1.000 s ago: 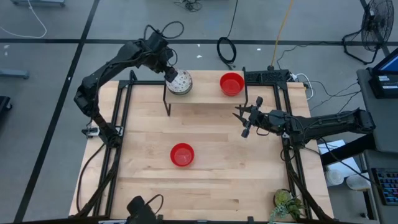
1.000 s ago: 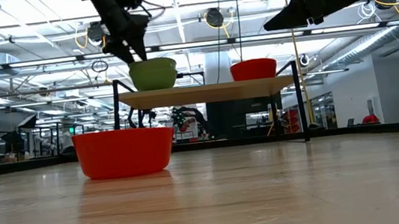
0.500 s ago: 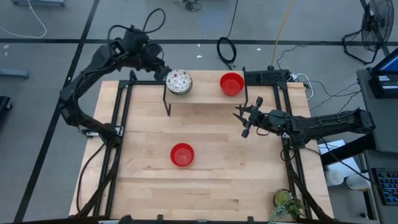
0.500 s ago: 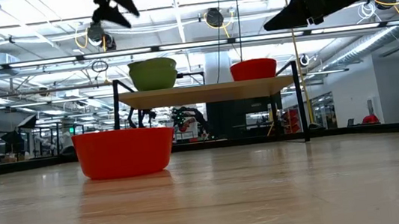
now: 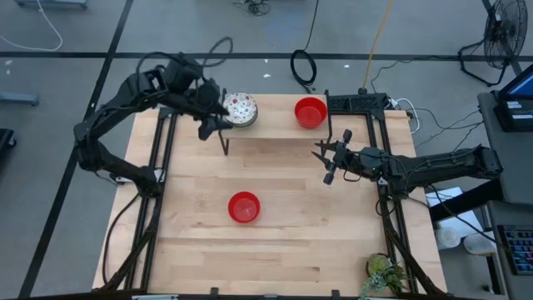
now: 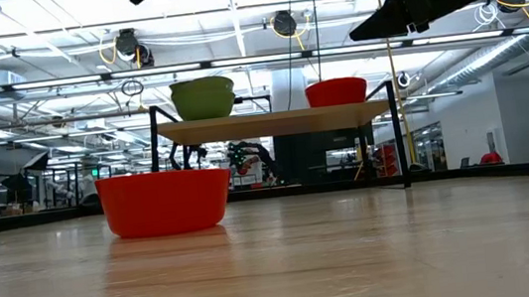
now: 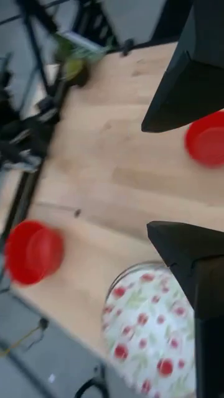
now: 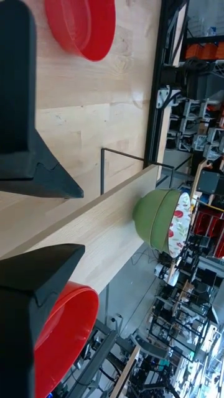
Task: Pick & Place Mini bowls
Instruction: Stack the red bowl on the red bowls on the shelf
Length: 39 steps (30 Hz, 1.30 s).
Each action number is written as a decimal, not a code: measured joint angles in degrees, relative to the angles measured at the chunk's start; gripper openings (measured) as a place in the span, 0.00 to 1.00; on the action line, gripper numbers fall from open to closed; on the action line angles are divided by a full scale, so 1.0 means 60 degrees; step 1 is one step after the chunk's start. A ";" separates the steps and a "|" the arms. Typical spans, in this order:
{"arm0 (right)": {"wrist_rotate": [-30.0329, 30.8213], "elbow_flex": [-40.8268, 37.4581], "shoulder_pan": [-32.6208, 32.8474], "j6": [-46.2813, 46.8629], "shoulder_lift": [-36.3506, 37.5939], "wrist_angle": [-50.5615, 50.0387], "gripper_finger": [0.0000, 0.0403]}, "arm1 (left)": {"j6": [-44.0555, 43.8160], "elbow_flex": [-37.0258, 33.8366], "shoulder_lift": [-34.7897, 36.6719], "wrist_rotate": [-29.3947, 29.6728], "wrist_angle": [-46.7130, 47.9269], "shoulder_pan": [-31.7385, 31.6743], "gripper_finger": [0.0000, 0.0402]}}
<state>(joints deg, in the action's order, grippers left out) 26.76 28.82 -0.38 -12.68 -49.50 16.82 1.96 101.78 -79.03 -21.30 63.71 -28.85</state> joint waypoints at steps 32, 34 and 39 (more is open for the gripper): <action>0.0000 0.0004 -0.0007 0.0181 0.0000 -0.0098 0.29 | -1.1920 -0.7018 -0.0764 0.3408 -0.1220 0.6732 0.52; 0.0000 0.0001 -0.0004 0.0181 0.0000 -0.0105 0.29 | -1.1953 -0.7394 -0.0760 0.3384 -0.2086 0.6767 0.52; 0.0000 0.0000 0.0015 0.0165 -0.0003 -0.0131 0.29 | -1.1853 -0.7867 -0.0756 0.3391 -0.3707 0.6767 0.52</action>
<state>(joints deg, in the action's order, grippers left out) 26.76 28.82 -0.30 -11.69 -49.51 16.03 -69.16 54.57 -83.57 -0.95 41.47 11.75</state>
